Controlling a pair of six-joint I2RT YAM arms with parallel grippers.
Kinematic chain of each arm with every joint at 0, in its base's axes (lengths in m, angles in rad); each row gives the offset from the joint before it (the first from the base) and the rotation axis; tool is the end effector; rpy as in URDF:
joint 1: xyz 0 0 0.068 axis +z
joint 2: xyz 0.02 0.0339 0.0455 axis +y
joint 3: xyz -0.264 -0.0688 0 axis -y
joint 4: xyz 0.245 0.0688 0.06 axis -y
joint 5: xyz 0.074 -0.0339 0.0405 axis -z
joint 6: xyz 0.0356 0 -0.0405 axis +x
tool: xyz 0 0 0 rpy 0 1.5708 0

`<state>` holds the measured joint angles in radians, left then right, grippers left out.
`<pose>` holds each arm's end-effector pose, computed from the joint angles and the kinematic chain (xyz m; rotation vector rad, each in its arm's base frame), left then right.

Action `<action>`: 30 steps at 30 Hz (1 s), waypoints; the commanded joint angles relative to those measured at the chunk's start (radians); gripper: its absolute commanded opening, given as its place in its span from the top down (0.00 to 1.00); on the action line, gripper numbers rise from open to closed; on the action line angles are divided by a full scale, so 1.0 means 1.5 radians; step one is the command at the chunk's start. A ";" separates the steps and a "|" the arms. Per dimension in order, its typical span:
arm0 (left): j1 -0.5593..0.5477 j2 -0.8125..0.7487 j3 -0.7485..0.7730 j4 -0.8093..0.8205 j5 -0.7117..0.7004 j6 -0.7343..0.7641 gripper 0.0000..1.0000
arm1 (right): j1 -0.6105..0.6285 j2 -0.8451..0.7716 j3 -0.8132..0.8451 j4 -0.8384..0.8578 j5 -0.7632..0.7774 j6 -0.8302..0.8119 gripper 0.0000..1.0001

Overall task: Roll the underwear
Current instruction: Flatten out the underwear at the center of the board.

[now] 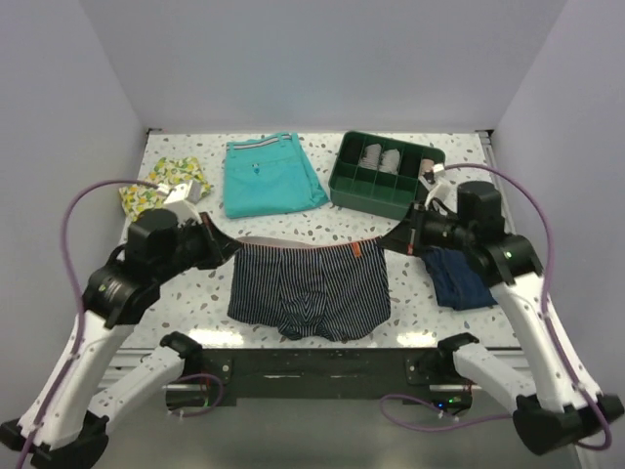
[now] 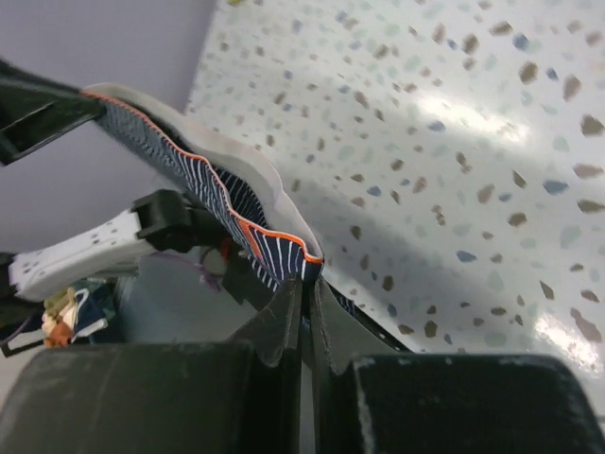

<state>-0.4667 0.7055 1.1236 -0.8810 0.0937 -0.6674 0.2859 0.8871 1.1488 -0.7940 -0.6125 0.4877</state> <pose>0.1025 -0.0554 0.3901 -0.1517 2.1230 -0.7910 0.1508 0.0657 0.3872 -0.1704 2.1835 1.0958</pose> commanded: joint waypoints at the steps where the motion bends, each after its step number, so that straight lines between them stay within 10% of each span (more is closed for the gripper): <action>1: 0.000 0.125 -0.077 0.092 -0.024 0.027 1.00 | -0.002 0.164 -0.074 0.079 0.082 -0.001 0.97; 9: 0.008 0.391 -0.090 0.284 -0.082 0.079 1.00 | -0.003 0.461 -0.019 0.228 0.116 -0.035 0.99; 18: 0.041 0.514 -0.054 0.374 -0.105 0.129 0.98 | -0.003 0.526 0.016 0.291 0.202 -0.047 0.94; 23: 0.067 0.513 -0.093 0.458 -0.094 0.135 0.16 | -0.003 0.546 0.021 0.285 0.264 -0.046 0.63; 30: 0.069 0.454 -0.121 0.441 -0.101 0.134 0.07 | -0.002 0.431 -0.049 0.285 0.300 -0.051 0.45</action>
<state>-0.3676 1.4727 0.9649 -0.2584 -0.0525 -0.4816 0.2829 1.6653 1.1133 -0.3878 -0.2008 0.4248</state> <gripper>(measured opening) 0.927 0.547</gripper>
